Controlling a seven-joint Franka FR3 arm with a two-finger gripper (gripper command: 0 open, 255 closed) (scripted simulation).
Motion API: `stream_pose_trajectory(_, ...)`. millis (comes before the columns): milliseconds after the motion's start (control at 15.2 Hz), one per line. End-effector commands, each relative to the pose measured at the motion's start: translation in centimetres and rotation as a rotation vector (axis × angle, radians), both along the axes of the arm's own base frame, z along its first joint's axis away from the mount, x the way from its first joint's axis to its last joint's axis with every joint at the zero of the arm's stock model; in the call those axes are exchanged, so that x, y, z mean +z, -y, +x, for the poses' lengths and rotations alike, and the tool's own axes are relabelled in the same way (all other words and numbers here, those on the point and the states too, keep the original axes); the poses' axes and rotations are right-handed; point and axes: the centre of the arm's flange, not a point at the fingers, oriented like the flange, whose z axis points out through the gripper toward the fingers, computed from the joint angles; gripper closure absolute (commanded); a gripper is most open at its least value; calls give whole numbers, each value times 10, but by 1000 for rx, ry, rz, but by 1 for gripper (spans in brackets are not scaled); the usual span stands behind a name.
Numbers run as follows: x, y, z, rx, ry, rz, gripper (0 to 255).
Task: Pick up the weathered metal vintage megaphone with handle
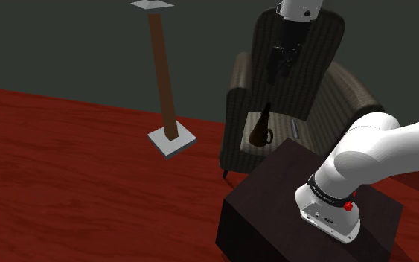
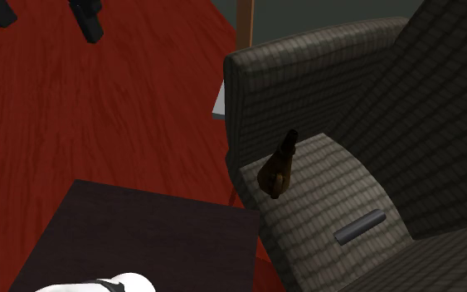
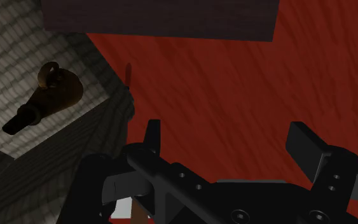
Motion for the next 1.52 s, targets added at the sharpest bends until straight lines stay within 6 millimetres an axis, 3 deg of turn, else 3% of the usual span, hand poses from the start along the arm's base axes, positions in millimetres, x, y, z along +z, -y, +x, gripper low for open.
stream_pose_trajectory(0,0,0,0,0,0,0,0)
stream_pose_trajectory(1452,-239,155,15,-28,121,-37,0)
